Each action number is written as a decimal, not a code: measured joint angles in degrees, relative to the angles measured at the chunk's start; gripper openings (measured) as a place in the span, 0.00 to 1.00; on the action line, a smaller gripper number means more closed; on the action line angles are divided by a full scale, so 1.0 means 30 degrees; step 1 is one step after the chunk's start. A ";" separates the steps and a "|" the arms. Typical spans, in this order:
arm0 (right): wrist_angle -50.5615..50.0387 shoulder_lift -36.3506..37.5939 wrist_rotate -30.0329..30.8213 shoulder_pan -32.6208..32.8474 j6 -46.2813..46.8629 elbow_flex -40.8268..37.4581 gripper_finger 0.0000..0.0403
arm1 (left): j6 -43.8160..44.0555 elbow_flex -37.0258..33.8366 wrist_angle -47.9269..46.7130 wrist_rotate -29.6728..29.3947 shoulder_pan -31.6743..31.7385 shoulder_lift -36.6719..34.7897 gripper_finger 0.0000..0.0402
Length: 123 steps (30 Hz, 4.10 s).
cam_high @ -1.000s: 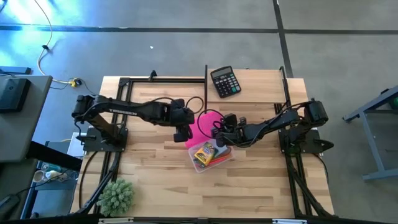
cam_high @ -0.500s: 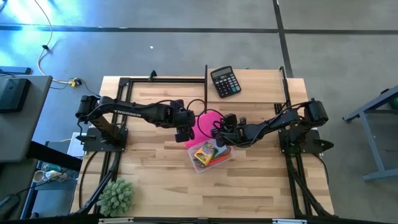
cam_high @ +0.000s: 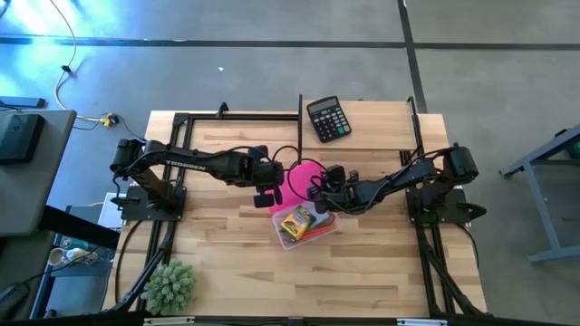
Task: Pack school essentials
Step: Close the supply box
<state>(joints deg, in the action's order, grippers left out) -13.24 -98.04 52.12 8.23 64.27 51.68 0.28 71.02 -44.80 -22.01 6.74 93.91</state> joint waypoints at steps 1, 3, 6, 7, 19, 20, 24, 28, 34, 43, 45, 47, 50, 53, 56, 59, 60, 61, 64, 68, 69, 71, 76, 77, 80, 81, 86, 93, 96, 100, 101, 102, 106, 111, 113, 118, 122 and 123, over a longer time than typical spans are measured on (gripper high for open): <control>0.0037 0.0000 0.0000 0.0000 -0.0010 0.0000 0.00 | -0.0019 0.0000 0.0007 0.0003 -0.0016 0.0000 0.16; 0.0089 0.0000 0.0000 0.0000 -0.0020 0.0000 0.00 | -0.0281 0.0000 0.0007 0.0014 -0.0081 0.0000 0.13; 0.0082 0.0000 0.0000 0.0000 -0.0089 0.0000 0.00 | -0.0460 0.0000 0.0007 -0.0325 -0.0167 0.0000 0.09; 0.0087 0.0000 -0.0002 0.0000 -0.0178 0.0000 0.00 | -0.0604 0.0000 0.0007 -0.0494 -0.0167 0.0000 0.08; -0.0057 0.0027 0.0152 0.0022 -0.0576 0.0000 0.11 | -0.0979 0.0000 -0.0007 -0.1036 -0.0179 0.0000 0.04; -0.0206 0.0074 0.0146 0.0022 -0.0576 0.0000 0.13 | -0.1174 0.0000 -0.0007 -0.1043 -0.0174 0.0000 0.04; -0.0439 0.0318 0.0064 0.0018 -0.0608 0.0000 0.18 | -0.1321 0.0000 -0.0015 -0.1406 -0.0181 0.0000 0.04; -0.0344 0.0802 -0.0093 0.0058 -0.1348 0.0000 0.20 | -0.1401 0.0000 -0.0100 -0.1534 -0.0179 0.0000 0.04; -0.0380 0.1725 -0.0219 0.0403 -0.2100 0.0000 0.20 | -0.1899 0.0000 -0.0083 -0.1903 -0.0181 0.0000 0.03; -0.0509 0.3671 0.0713 0.1158 -0.4079 0.0000 0.20 | -0.4198 0.0000 0.0265 -0.2459 -0.0174 0.0000 0.03; -0.0574 0.4010 0.0974 0.1158 -0.4732 0.0000 0.20 | -0.4674 0.0000 0.0500 -0.2471 -0.0176 0.0000 0.03; -0.0572 0.4379 0.1013 0.1088 -0.5601 0.0000 0.20 | -0.5232 0.0000 0.0601 -0.2467 -0.0181 0.0000 0.03; -0.0727 0.4928 0.0822 0.0733 -0.7119 0.0000 0.20 | -0.5765 0.0000 0.0778 -0.2467 -0.0222 0.0000 0.03; -0.0780 0.5618 0.0188 0.0180 -0.9006 0.0000 0.20 | -0.6008 0.0000 0.0902 -0.2487 -0.0429 0.0000 0.03; -0.0823 0.6357 -0.1960 -0.0727 -1.1109 0.0000 0.20 | -0.5995 0.0000 0.0899 -0.2791 -0.0790 0.0000 0.03; -0.0816 0.6872 -0.5009 -0.1853 -1.2833 0.0000 0.20 | -0.5991 0.0000 0.0917 -0.3184 -0.1253 0.0000 0.03; -0.0809 0.6932 -0.6104 -0.2217 -1.3289 0.0000 0.20 | -0.5965 0.0000 0.0925 -0.3357 -0.1410 0.0000 0.03; -0.0834 0.6951 -0.7180 -0.2600 -1.3702 0.0000 0.20 | -0.5931 0.0000 0.0944 -0.3558 -0.1553 0.0000 0.03; -0.1173 0.6951 -1.0153 -0.3580 -1.4457 0.0000 0.20 | -0.5654 0.0000 0.0976 -0.4173 -0.1910 0.0000 0.03; -0.1448 0.6951 -1.1192 -0.4322 -1.4675 0.0000 0.20 | -0.5608 0.0000 0.1014 -0.4470 -0.2211 0.0000 0.03; -0.1446 0.6951 -1.1538 -0.4497 -1.4934 0.0000 0.20 | -0.5597 0.0000 0.1035 -0.4470 -0.2258 0.0000 0.03; -0.1441 0.6951 -1.2900 -0.4928 -1.5372 0.0000 0.20 | -0.5587 0.0000 0.1146 -0.4480 -0.2315 0.0000 0.03; -0.1383 0.6812 -1.5266 -0.5775 -1.6032 0.0000 0.20 | -0.5507 0.0000 0.1741 -0.5321 -0.2534 0.0000 0.03; -0.1287 0.6746 -1.5749 -0.5942 -1.6140 0.0000 0.20 | -0.5488 0.0000 0.1741 -0.5445 -0.2549 0.0000 0.03; -0.1237 0.6644 -1.7122 -0.6346 -1.6538 0.0000 0.20 | -0.5452 0.0000 0.1741 -0.5468 -0.2542 0.0000 0.03; -0.1040 0.6570 -1.7497 -0.6463 -1.6602 0.0000 0.20 | -0.5428 0.0000 0.1741 -0.5455 -0.2556 0.0000 0.03; -0.0935 0.5948 -1.8539 -0.7128 -1.6851 0.0000 0.20 | -0.5209 0.0000 0.1741 -0.5454 -0.2556 0.0000 0.03; -0.0416 0.5224 -2.0165 -0.7831 -1.7339 0.0000 0.20 | -0.5153 0.0000 0.1734 -0.5352 -0.2551 0.0000 0.03; -0.0197 0.5202 -2.1696 -0.8093 -1.7587 0.0000 0.20 | -0.5153 0.0000 0.1741 -0.5345 -0.2549 0.0000 0.03; 0.0203 0.5202 -2.2985 -0.8282 -1.7595 0.0000 0.20 | -0.5153 0.0000 0.1737 -0.5345 -0.2556 0.0000 0.03; 0.0244 0.5202 -2.3191 -0.8338 -1.7595 0.0000 0.20 | -0.5153 0.0000 0.1741 -0.5345 -0.2556 0.0000 0.03; 0.0264 0.5202 -2.3272 -0.8371 -1.7586 0.0000 0.20 | -0.5153 0.0000 0.1741 -0.5345 -0.2556 0.0000 0.03; 0.0244 0.5202 -2.3138 -0.8371 -1.7549 0.0000 0.20 | -0.5046 0.0000 0.1741 -0.5410 -0.2556 0.0000 0.04; 0.0013 0.5202 -2.2283 -0.8493 -1.7591 0.0000 0.20 | -0.4643 0.0000 0.1741 -0.5468 -0.2636 0.0000 0.04; -0.0417 0.5202 -2.1847 -0.8743 -1.7596 0.0000 0.20 | -0.4635 0.0000 0.1749 -0.5787 -0.2763 0.0000 0.03; -0.2087 0.5332 -2.0852 -0.8893 -1.7265 0.0029 0.20 | -0.4305 0.0000 0.1781 -0.6073 -0.2917 0.0000 0.04; -0.2344 0.5342 -2.0750 -0.8614 -1.7564 0.0029 0.20 | -0.4293 0.0000 0.1807 -0.6163 -0.2913 0.0000 0.04; -0.2349 0.5328 -2.0750 -0.8580 -1.7604 0.0029 0.20 | -0.4286 0.0000 0.1842 -0.6273 -0.2913 0.0000 0.04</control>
<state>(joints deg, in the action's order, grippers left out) -20.29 -82.05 -10.13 -17.51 11.46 51.77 -12.58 71.02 -39.27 -40.83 -2.00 93.91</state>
